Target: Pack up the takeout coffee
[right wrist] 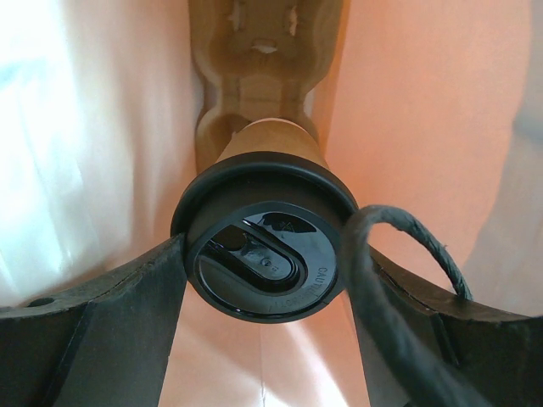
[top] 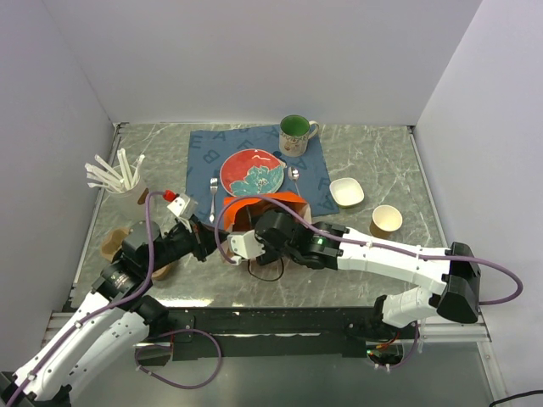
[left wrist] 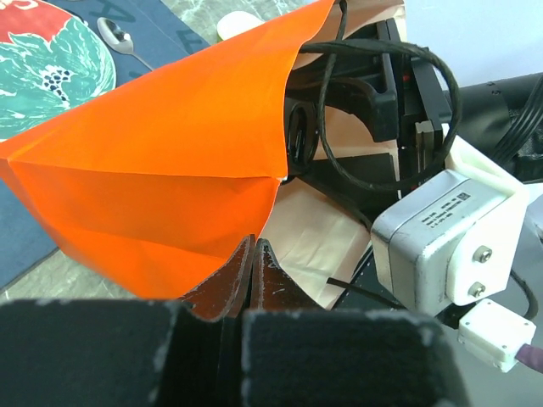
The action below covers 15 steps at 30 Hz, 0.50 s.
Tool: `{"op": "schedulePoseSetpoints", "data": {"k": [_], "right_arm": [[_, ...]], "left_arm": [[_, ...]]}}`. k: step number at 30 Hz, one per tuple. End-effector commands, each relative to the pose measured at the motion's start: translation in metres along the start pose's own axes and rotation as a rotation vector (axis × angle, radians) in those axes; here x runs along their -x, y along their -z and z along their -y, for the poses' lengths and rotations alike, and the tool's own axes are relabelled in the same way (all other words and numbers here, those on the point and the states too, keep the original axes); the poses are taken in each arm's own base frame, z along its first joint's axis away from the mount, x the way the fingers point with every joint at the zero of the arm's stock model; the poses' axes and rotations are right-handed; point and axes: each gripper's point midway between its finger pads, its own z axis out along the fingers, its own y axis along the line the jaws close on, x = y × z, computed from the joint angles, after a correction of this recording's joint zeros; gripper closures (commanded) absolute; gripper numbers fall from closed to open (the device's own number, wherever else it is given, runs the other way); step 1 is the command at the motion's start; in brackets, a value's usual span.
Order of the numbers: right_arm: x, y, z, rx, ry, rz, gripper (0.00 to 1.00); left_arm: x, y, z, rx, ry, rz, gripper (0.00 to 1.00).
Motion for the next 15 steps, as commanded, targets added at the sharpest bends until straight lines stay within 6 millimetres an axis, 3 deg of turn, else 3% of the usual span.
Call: {"op": "schedulePoseSetpoints", "data": {"k": [1, 15], "right_arm": [[0.01, -0.002, 0.021, -0.066, -0.004, 0.053, 0.52], [0.0, -0.006, 0.038, -0.048, -0.023, 0.068, 0.52]], "left_arm": [[0.02, 0.001, 0.009, -0.013, 0.016, 0.044, 0.99], [0.015, 0.004, 0.006, -0.001, -0.017, 0.012, 0.99]]}}
